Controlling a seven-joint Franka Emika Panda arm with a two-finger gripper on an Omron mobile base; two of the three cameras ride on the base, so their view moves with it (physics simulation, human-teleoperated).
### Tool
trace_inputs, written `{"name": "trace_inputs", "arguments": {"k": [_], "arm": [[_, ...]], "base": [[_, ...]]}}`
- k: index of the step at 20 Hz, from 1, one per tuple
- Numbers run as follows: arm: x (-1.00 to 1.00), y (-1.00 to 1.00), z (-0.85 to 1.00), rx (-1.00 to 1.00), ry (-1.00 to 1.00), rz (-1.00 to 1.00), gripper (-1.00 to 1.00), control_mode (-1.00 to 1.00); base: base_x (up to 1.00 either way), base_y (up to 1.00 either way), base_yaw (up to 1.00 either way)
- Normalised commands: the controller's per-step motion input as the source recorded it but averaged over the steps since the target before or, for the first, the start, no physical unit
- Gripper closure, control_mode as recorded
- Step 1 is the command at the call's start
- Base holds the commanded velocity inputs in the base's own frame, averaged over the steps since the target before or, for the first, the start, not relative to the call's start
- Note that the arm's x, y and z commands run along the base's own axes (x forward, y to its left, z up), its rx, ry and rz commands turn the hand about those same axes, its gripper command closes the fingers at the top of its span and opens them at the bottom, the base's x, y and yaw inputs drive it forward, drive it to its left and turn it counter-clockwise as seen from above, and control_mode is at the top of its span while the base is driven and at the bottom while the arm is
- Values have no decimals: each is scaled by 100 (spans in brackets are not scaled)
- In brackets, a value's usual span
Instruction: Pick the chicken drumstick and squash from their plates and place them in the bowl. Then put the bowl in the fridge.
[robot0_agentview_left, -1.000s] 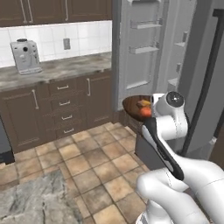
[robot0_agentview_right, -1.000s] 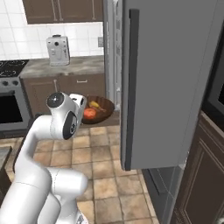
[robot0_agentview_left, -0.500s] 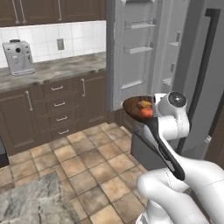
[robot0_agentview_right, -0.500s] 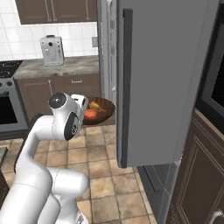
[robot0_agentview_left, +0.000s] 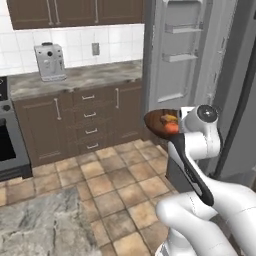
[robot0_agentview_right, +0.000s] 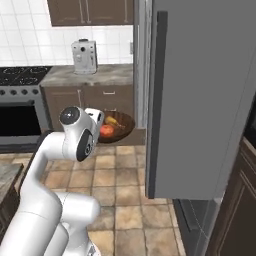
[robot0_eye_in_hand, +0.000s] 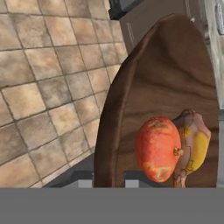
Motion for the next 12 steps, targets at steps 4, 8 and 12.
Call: {"name": "trace_inputs", "arguments": {"k": [4, 8, 12], "arm": [[0, 0, 0, 0, 0, 0, 100, 100], [0, 0, 0, 0, 0, 0, 100, 100], [0, 0, 0, 0, 0, 0, 100, 100]], "base": [[-1, 14, 29], [40, -17, 41], [11, -42, 56]]}}
